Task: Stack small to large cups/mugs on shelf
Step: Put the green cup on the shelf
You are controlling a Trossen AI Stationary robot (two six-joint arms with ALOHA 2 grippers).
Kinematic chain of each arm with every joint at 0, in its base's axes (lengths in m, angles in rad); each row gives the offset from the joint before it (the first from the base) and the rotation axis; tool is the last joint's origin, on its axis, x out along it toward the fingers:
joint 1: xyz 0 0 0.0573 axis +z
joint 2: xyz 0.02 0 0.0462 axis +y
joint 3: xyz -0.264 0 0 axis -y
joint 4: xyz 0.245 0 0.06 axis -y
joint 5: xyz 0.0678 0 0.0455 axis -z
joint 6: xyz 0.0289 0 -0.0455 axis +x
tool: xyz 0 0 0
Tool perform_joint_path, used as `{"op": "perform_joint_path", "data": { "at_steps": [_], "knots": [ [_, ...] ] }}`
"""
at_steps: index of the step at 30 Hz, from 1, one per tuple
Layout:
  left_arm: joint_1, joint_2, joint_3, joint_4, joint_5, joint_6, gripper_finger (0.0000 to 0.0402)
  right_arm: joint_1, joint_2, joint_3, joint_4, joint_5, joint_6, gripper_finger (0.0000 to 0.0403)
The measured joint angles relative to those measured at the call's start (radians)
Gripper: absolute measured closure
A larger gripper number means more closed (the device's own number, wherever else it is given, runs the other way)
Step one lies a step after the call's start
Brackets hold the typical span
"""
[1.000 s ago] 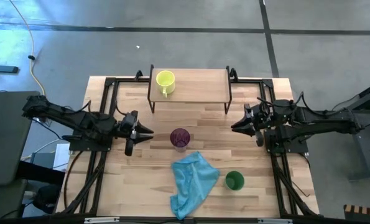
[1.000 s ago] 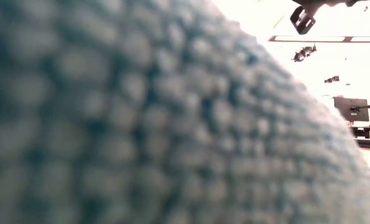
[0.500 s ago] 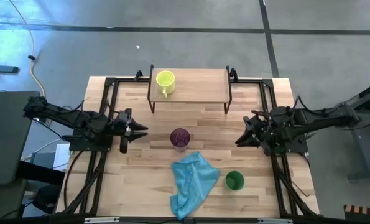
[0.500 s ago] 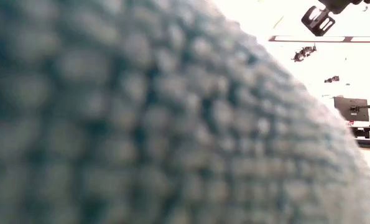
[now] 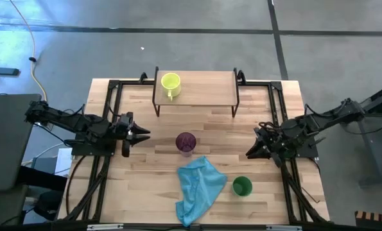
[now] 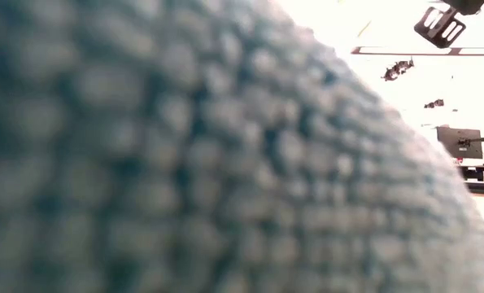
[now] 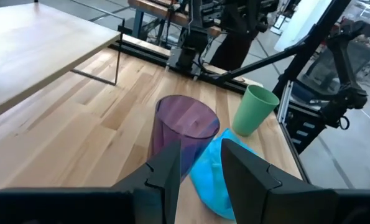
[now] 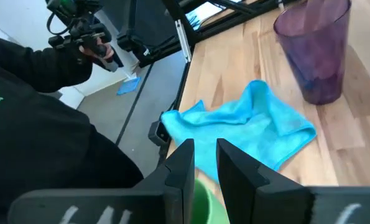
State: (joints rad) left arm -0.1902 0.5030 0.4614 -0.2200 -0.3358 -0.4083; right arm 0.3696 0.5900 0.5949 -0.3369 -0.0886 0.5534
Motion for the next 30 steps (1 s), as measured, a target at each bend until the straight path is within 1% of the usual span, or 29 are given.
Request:
{"op": "perform_joint_path", "data": {
  "at_steps": [5, 12, 23, 30],
  "knots": [
    [0.0, 0.0, 0.0, -0.032, -0.001, -0.024, 0.0298, 0.087, 0.021, 0.0, -0.002, 0.061, 0.072, 0.0346],
    [0.0, 0.0, 0.0, -0.062, -0.001, -0.042, 0.0298, 0.181, 0.107, 0.0, -0.013, 0.083, 0.175, 0.0346],
    [0.0, 0.0, 0.0, -0.081, -0.019, -0.045, 0.0298, 0.266, 0.231, 0.0, -0.014, 0.119, 0.331, 0.0346],
    [0.0, 0.0, 0.0, -0.103, -0.019, -0.068, 0.0298, 0.282, 0.298, 0.0, -0.003, 0.158, 0.34, 0.0346]
  ]
}}
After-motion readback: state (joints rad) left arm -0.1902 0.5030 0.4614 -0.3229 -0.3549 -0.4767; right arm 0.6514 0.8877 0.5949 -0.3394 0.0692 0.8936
